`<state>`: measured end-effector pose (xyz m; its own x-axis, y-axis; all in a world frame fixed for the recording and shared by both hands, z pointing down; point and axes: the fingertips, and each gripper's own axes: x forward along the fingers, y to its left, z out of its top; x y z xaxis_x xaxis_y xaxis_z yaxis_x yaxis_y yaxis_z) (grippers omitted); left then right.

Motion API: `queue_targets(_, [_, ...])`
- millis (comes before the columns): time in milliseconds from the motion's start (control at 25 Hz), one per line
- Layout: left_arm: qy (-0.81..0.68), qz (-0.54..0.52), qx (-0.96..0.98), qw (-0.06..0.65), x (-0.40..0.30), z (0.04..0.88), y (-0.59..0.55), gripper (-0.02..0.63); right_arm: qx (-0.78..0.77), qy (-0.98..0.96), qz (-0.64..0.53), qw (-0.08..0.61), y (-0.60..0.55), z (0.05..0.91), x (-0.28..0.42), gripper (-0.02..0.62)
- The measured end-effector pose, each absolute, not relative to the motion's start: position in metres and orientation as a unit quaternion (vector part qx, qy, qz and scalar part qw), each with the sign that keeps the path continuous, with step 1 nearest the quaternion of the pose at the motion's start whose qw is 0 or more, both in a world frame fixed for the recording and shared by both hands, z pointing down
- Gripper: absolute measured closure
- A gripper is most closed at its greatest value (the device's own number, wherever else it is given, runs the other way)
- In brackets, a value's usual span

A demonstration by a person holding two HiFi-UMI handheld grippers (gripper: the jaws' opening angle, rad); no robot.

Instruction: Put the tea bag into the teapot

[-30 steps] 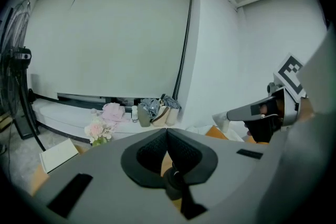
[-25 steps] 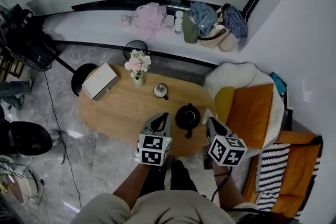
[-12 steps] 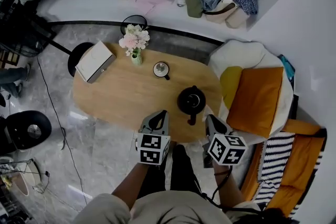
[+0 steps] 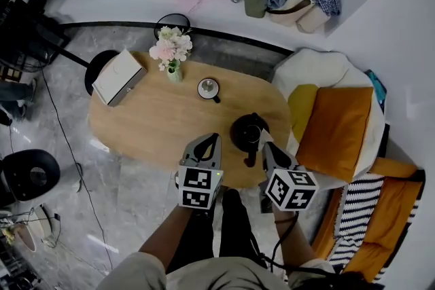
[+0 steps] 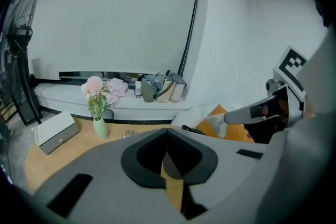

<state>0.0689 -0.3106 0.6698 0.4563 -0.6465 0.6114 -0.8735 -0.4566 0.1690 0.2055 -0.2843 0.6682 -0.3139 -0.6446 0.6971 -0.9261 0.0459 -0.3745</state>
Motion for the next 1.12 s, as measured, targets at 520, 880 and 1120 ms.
queue_targets(520, [-0.478,0.228,0.813,0.241,0.06,0.674,-0.324,0.589,0.548,-0.714,0.4,0.174,-0.297,0.672,0.193,0.561])
queue_targets(880, [-0.483,0.227,0.808,0.249,0.053,0.675,-0.323,0.589,0.561,-0.709,0.392,0.171,-0.299,0.671,0.191,0.558])
queue_targets(1120, [-0.485,0.228,0.805,0.255,0.052,0.679,-0.322,0.589,0.562,-0.705,0.395,0.176,-0.297,0.673,0.193,0.558])
